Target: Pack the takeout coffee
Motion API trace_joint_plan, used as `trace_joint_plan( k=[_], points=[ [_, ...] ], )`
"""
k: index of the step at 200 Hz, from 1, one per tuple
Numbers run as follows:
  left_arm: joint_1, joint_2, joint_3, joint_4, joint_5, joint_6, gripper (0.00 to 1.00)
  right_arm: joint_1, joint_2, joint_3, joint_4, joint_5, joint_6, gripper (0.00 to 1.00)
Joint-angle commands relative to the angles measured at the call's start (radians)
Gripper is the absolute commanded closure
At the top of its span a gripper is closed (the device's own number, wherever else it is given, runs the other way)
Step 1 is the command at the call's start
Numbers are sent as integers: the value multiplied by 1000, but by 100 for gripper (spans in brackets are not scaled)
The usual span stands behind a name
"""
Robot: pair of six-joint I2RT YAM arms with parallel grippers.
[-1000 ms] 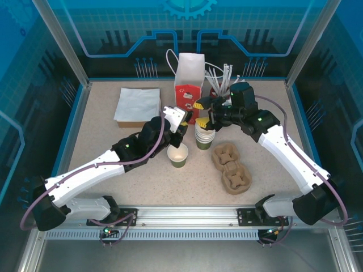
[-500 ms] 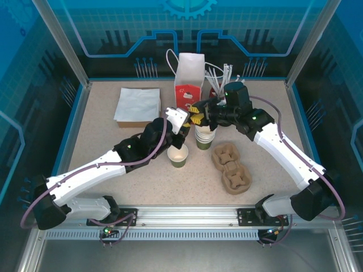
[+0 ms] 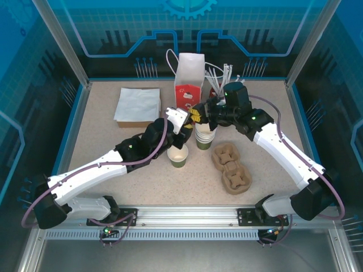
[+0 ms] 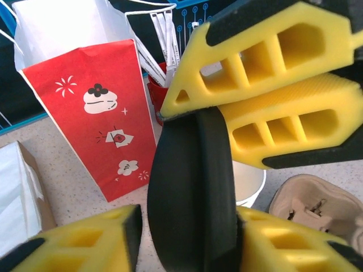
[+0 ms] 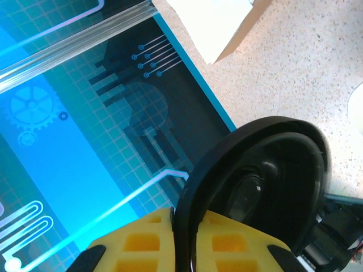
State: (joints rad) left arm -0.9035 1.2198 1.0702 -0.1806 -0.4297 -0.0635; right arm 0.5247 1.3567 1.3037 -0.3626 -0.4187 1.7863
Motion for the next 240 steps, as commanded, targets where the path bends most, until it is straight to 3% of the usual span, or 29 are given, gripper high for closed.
trace_joint_plan(
  k=[1,32,60,87,119,144,188,240],
  points=[
    [8,-53,11,-41,65,-97,33,4,-57,-47,50,49,-102,94],
    [72,-135,-40,-54,222,-272,16,-12,-103,-96,86,111,-338,95],
    [140,-229,-86,-45,309,-437,8,-17,-147,-168,195,156,-519,96],
    [216,-269,-76,-70,404,-592,2,-20,-157,-253,363,116,-633,96],
    [339,-238,-43,-90,618,-801,1,-20,-157,-318,509,73,-760,95],
    [387,-208,-30,-79,735,-962,1,-21,-154,-335,586,28,-835,95],
    [398,-179,-15,8,837,-1117,1,-23,-98,-287,691,-151,-854,94],
    [411,-150,-36,131,884,-1251,1,-14,-91,-255,642,-264,-924,94]
  ],
)
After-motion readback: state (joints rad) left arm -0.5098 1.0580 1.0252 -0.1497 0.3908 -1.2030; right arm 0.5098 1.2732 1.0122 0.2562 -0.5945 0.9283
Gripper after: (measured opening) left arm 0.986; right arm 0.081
